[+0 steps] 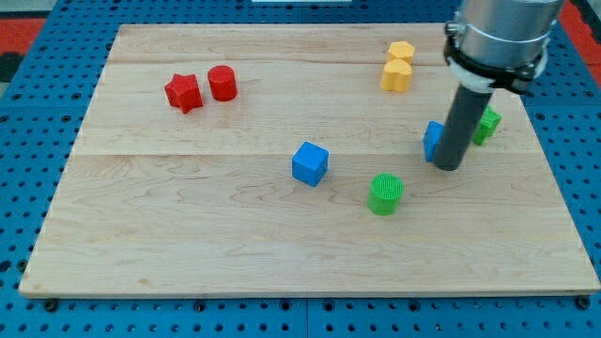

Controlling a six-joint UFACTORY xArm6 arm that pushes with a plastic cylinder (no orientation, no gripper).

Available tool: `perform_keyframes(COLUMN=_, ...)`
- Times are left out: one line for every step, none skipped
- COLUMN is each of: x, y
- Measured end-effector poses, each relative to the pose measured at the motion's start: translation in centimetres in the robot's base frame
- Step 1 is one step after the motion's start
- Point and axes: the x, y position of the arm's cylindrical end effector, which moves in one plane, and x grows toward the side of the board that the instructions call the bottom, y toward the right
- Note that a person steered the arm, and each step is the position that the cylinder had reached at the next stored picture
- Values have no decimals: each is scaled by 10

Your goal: Move the blue triangle to the center of the board

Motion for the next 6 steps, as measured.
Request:
perform_keyframes(x=1, y=41)
perform_keyframes(x=-27, y=-7)
perform_keyframes(x=-45, y=-88)
perform_keyframes(x=-47, y=-169)
perform_keyframes(x=-70, y=-167)
perform_keyframes(x=-111, y=-160)
